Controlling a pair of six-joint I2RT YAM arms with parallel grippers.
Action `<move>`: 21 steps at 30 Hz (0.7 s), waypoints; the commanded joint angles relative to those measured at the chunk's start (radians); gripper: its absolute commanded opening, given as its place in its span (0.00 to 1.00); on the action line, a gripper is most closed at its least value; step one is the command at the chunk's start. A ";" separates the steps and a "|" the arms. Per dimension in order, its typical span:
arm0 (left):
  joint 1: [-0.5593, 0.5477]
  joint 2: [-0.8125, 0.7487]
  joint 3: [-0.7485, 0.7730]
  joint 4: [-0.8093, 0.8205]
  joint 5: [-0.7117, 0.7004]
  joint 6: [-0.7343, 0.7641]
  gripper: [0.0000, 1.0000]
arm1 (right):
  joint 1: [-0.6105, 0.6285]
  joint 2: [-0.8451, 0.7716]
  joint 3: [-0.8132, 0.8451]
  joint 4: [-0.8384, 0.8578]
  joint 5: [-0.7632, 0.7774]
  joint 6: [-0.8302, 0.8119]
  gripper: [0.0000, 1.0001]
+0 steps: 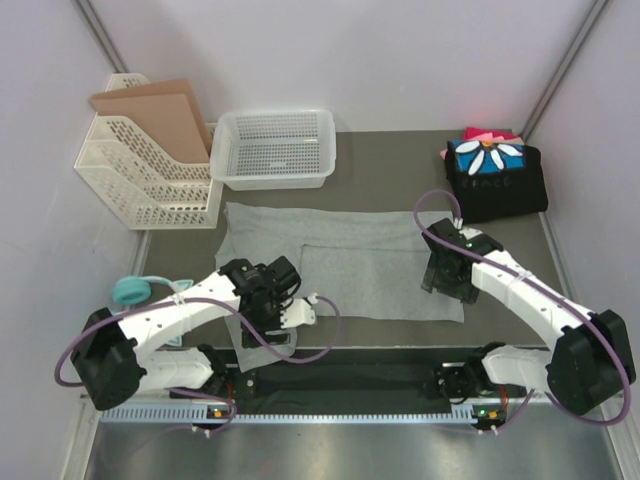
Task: Fold and stack the t-shirts
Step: Grap the side of the flattened tshirt closest away from the robot with both arms
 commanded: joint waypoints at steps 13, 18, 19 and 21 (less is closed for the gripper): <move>-0.111 -0.141 -0.087 0.122 -0.160 -0.086 0.74 | 0.019 0.011 0.069 -0.020 0.031 0.013 0.72; 0.169 -0.290 -0.101 0.064 -0.007 0.128 0.75 | 0.021 0.028 0.078 -0.020 0.039 0.004 0.72; 0.182 -0.304 -0.106 0.058 -0.020 0.176 0.76 | 0.019 0.031 0.078 -0.019 0.039 0.003 0.72; 0.185 -0.313 -0.154 0.068 -0.109 0.207 0.77 | 0.018 0.027 0.080 -0.016 0.034 0.004 0.72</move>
